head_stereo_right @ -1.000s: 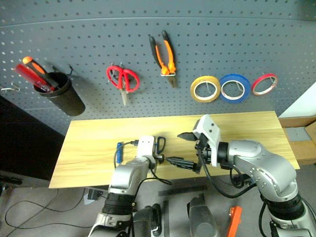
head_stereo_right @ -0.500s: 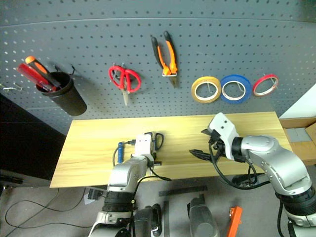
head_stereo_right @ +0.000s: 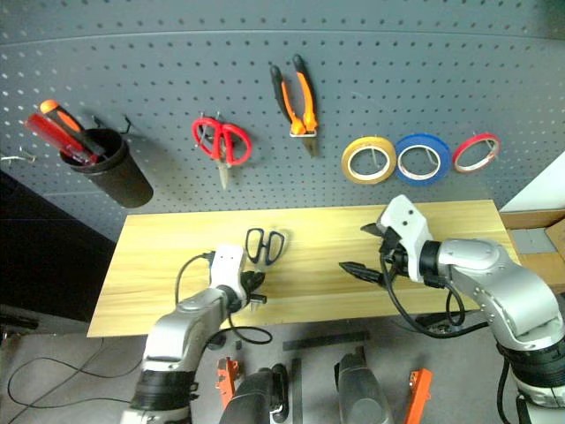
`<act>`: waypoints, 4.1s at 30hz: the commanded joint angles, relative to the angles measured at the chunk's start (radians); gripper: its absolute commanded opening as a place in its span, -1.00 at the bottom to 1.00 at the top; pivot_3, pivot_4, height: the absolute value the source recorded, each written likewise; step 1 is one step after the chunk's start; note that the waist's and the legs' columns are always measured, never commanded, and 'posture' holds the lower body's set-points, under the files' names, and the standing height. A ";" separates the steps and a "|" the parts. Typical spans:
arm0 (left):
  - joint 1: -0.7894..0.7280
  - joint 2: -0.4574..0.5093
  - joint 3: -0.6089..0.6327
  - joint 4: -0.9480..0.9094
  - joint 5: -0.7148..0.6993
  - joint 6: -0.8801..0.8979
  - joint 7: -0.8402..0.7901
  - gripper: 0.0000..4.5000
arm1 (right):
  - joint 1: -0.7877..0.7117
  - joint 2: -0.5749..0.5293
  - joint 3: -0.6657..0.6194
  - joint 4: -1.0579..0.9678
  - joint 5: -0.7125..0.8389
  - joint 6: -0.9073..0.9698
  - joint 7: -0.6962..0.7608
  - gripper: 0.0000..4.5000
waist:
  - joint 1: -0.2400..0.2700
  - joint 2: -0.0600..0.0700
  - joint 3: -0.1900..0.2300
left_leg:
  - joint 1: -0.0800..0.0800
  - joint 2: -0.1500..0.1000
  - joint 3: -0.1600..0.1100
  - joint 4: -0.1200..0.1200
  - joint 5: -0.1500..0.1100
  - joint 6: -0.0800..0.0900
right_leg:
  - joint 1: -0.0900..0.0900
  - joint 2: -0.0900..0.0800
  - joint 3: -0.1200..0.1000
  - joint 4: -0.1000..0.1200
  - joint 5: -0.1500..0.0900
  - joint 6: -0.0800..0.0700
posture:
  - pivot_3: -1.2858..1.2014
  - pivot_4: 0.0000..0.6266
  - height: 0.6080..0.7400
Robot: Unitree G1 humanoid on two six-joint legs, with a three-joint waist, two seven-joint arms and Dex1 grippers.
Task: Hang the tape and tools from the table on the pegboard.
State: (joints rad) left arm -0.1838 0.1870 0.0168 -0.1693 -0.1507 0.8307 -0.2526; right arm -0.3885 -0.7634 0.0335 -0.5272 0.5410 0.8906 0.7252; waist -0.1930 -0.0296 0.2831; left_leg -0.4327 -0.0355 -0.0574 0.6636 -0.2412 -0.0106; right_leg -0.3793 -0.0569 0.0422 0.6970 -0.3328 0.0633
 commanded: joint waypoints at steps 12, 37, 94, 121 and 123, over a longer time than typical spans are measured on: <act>0.118 0.126 0.150 -0.313 -0.191 -0.372 -0.223 -0.81 | -0.003 -0.036 -0.082 -0.038 0.019 -0.118 0.076 1.00 | 0.008 0.000 0.000 | 0.000 0.001 -0.001 -0.001 0.000 0.000 | 0.000 0.000 0.001 -0.001 0.000 0.000 | -0.19 -0.16 1.00; -0.126 0.160 0.160 -0.176 -0.255 -0.350 -0.200 -0.81 | -0.129 -0.019 -0.020 0.088 -0.066 -0.218 0.115 1.00 | 0.029 0.000 0.000 | 0.000 0.001 0.001 0.000 0.000 0.000 | -0.001 0.001 -0.001 0.000 0.000 -0.001 | -0.19 -0.15 1.00; -0.240 0.096 0.164 0.364 -0.038 0.216 0.192 0.72 | -0.075 0.230 0.078 -0.100 0.072 0.083 -0.188 1.00 | 0.046 0.000 0.001 | 0.000 0.003 0.001 0.000 0.000 0.000 | -0.003 0.002 -0.001 0.002 0.001 -0.002 | -0.18 -0.06 1.00; 0.080 0.232 0.113 -0.184 0.095 -0.499 0.042 -0.78 | -0.165 0.188 0.002 -0.078 0.137 -0.110 0.007 1.00 | 0.051 0.000 0.000 | -0.001 0.005 0.001 -0.001 0.000 0.000 | -0.005 0.001 0.000 0.000 0.003 -0.005 | -0.16 -0.21 1.00; 0.076 0.233 0.146 -0.255 0.100 -0.506 0.058 -0.78 | -0.192 0.185 0.002 -0.052 0.135 -0.129 0.030 1.00 | 0.052 0.000 -0.001 | -0.001 0.005 0.002 -0.001 0.000 0.000 | -0.005 0.001 0.000 0.000 0.003 -0.005 | -0.14 -0.24 1.00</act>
State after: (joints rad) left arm -0.1107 0.4099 0.1249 -0.3388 -0.0663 0.3583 -0.2112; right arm -0.5589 -0.5726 0.0588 -0.5786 0.6601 0.7937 0.7315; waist -0.1406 -0.0299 0.2826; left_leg -0.4336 -0.0307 -0.0557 0.6630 -0.2413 -0.0106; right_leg -0.3839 -0.0561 0.0419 0.6971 -0.3299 0.0585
